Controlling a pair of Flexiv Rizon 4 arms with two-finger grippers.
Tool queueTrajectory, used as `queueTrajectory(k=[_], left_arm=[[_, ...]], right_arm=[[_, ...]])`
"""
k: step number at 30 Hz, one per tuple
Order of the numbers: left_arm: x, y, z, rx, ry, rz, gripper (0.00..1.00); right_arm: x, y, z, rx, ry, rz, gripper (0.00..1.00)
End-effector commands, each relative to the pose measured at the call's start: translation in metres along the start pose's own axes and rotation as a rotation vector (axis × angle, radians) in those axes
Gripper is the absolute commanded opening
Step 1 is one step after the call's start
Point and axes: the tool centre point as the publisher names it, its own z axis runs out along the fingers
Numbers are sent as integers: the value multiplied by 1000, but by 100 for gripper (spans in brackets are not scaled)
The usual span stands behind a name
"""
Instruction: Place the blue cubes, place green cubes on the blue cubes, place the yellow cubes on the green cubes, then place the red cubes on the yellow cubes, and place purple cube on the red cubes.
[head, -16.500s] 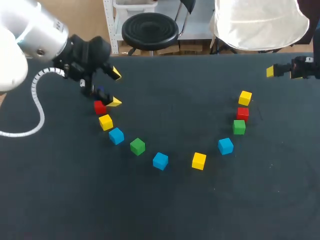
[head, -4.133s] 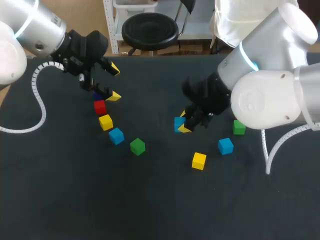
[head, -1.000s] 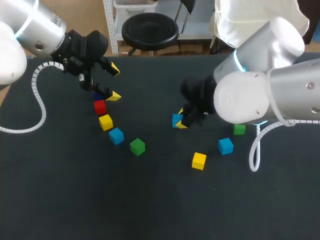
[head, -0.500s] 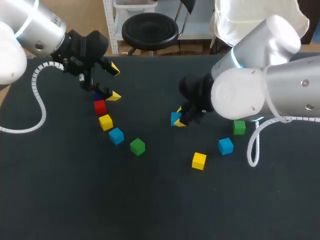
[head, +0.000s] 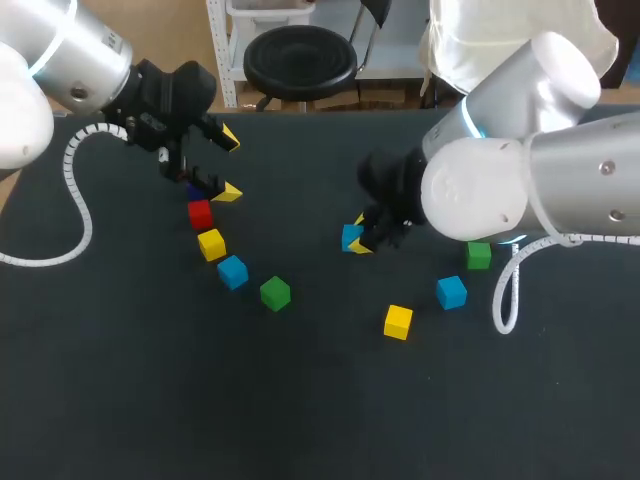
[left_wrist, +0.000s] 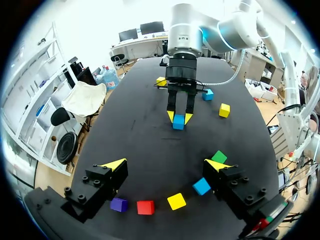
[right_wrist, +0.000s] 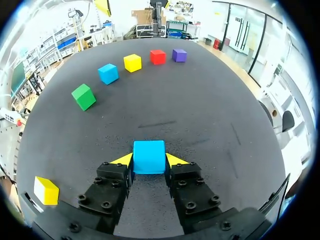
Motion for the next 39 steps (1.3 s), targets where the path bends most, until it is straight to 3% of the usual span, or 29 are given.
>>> queueTrajectory(k=[1, 11, 38, 39], left_arm=[[0, 0, 0, 1, 2, 0, 100], [0, 0, 0, 1, 2, 0, 100], [0, 0, 0, 1, 2, 0, 100], [0, 0, 0, 1, 2, 0, 100]], right_arm=[[1, 2, 0, 0, 2, 0, 0], [-1, 2, -9, 2, -9, -19, 0], [1, 0, 2, -40, 2, -26, 0], [2, 0, 3, -43, 2, -24, 7]])
